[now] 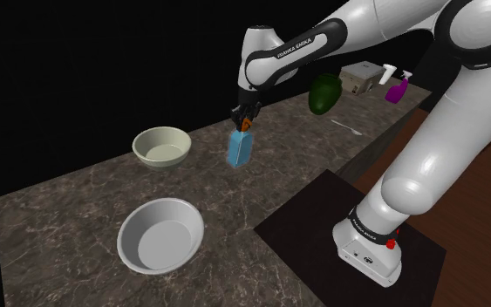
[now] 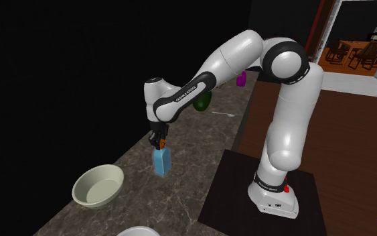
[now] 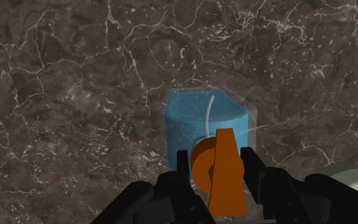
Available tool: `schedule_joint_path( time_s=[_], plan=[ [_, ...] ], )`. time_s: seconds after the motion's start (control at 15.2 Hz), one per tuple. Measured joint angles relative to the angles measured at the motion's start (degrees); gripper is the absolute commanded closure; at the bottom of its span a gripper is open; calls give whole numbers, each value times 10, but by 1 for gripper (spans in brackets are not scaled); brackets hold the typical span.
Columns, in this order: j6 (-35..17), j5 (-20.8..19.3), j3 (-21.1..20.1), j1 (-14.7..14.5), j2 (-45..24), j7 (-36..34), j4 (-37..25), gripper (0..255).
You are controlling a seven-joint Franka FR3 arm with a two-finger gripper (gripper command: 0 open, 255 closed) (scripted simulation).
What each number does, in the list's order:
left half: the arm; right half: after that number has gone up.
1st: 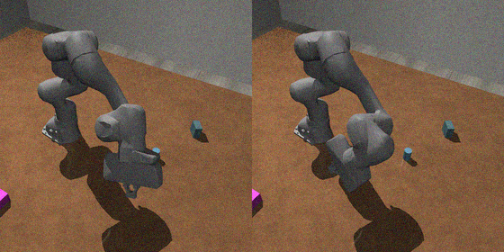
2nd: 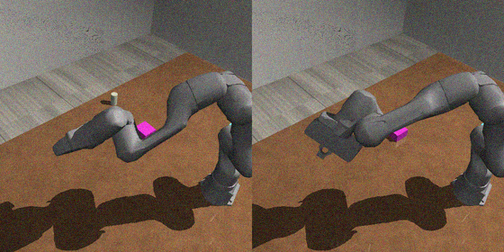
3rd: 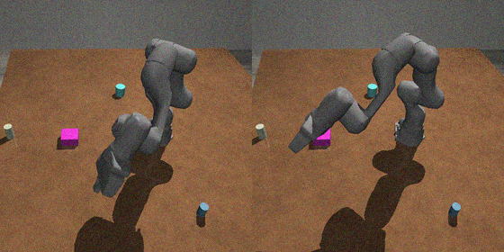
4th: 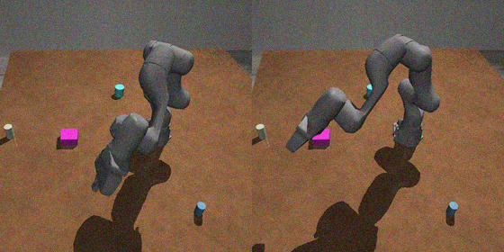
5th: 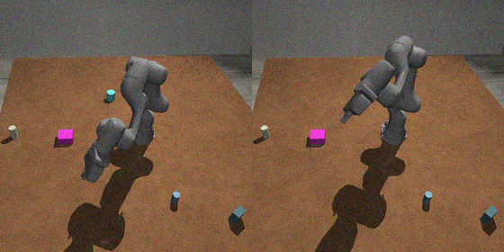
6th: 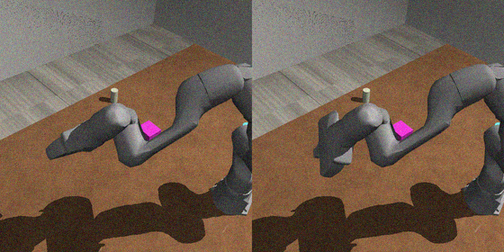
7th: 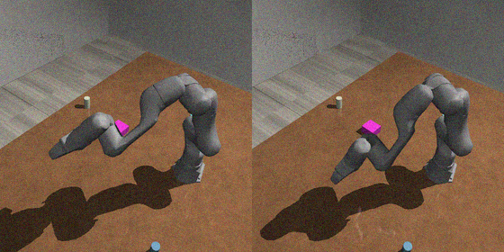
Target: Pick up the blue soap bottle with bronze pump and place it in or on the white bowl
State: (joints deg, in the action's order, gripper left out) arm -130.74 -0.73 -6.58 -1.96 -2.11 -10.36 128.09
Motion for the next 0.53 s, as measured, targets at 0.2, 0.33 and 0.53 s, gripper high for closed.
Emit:
schedule_joint_path(
  time_s=[0.2, 0.33, 0.53],
  plan=[
    [0, 0, 0, 0, 0, 0, 0, 255],
    [10, 1, 0, 0, 6, 1, -3, 255],
    [30, 3, 0, 0, 17, 2, -13, 255]
  ],
)
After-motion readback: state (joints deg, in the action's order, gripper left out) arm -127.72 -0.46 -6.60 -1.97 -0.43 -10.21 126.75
